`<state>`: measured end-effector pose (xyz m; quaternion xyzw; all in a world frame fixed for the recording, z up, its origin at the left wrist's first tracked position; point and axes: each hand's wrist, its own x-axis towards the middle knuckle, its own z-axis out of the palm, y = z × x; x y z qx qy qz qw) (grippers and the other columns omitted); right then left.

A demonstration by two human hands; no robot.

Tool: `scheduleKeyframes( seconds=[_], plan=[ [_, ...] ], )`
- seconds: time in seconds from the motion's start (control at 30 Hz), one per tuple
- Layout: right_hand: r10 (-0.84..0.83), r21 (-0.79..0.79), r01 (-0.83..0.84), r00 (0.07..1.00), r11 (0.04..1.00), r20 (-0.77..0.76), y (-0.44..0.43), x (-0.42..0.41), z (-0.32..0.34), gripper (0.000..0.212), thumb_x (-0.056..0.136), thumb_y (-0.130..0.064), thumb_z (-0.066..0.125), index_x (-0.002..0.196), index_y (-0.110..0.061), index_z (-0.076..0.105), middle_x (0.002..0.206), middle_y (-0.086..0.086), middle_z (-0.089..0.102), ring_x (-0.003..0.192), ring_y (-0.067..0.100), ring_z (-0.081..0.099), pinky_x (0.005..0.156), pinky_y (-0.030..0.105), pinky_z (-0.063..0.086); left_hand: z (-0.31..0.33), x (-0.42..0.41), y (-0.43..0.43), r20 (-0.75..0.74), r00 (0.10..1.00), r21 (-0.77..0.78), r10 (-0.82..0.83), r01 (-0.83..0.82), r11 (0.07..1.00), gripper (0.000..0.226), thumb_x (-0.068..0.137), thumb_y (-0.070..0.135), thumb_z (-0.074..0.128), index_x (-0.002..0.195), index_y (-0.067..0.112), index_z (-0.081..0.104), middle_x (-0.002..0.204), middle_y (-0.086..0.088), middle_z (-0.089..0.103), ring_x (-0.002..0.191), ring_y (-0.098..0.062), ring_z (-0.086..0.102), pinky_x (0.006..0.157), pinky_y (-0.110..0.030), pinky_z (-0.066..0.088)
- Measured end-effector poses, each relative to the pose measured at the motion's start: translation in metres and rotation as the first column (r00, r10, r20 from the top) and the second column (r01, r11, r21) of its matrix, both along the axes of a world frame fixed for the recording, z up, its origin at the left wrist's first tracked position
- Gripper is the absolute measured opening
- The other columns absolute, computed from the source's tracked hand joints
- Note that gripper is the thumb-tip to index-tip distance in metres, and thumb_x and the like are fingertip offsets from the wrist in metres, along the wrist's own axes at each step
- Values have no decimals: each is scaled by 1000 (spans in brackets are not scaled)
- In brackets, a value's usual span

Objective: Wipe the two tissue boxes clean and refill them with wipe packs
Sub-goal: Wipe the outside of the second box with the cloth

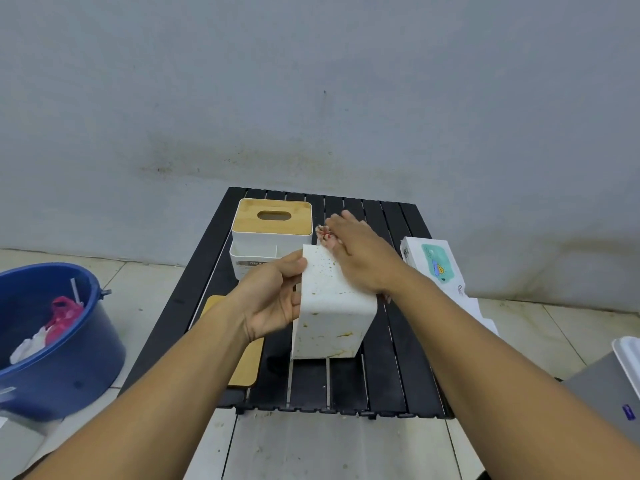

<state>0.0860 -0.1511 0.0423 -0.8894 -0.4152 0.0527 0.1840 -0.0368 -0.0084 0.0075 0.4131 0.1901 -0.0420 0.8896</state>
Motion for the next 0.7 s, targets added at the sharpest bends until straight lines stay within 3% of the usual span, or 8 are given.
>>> scheduleKeyframes(
  seconds=[0.1, 0.17, 0.2, 0.3, 0.47, 0.6, 0.7],
  plan=[
    [122, 0, -122, 992, 993, 9, 4, -5, 1, 50, 110, -29, 36, 158, -17, 31, 166, -4, 23, 155, 8, 8, 127, 32, 6, -4, 4, 6, 9, 1000, -72, 8, -7, 997, 37, 108, 16, 42, 133, 11, 69, 137, -13, 67, 136, -37, 55, 121, -52, 37],
    [169, -4, -169, 986, 986, 8, 4, -10, 3, 48, 110, -26, 38, 157, -20, 33, 165, -6, 26, 154, 6, 11, 126, 30, 9, -4, 2, 7, 10, 1000, -102, 2, -1, 995, 37, 103, 24, 46, 121, 9, 76, 131, -10, 67, 120, -32, 61, 112, -46, 41],
    [190, -9, -190, 982, 982, 10, 2, -13, 3, 48, 110, -26, 39, 157, -21, 33, 165, -7, 27, 153, 5, 12, 126, 30, 9, -4, 1, 7, 22, 1000, -121, -2, 5, 993, 40, 101, 30, 48, 122, 9, 75, 134, -10, 63, 116, -29, 59, 110, -43, 40],
    [240, -6, -240, 971, 971, -5, -10, -27, 2, 49, 109, -26, 42, 157, -24, 34, 165, -10, 28, 153, 4, 14, 127, 34, 14, -6, 1, 9, 37, 999, -225, -7, 15, 974, 59, 98, 42, 46, 146, 9, 59, 156, -14, 47, 132, -30, 46, 124, -45, 24],
    [328, 70, -327, 945, 942, -5, -35, -59, -3, 50, 104, -16, 48, 153, -23, 43, 160, -7, 38, 152, 9, 24, 125, 38, 21, -3, 0, 3, 98, 994, -174, -52, 69, 982, 67, 102, 52, 34, 146, 6, 56, 147, -24, 57, 133, -38, 57, 112, -50, 41],
    [408, 118, -412, 911, 904, 59, -49, -84, -12, 55, 92, -14, 36, 143, -14, 57, 152, -1, 50, 147, 13, 37, 124, 34, 25, -3, -1, 3, 106, 993, -166, -46, 64, 984, 68, 102, 55, 36, 147, 7, 55, 146, -23, 58, 127, -38, 61, 109, -49, 43],
    [346, 292, -304, 933, 907, -100, -57, -89, -1, 53, 90, -2, 44, 136, -20, 64, 138, -6, 63, 133, 7, 53, 113, 32, 42, -3, -3, 3, 103, 994, -173, -42, 59, 983, 70, 102, 57, 38, 147, 6, 56, 150, -18, 55, 128, -37, 57, 113, -49, 39]
  ],
)
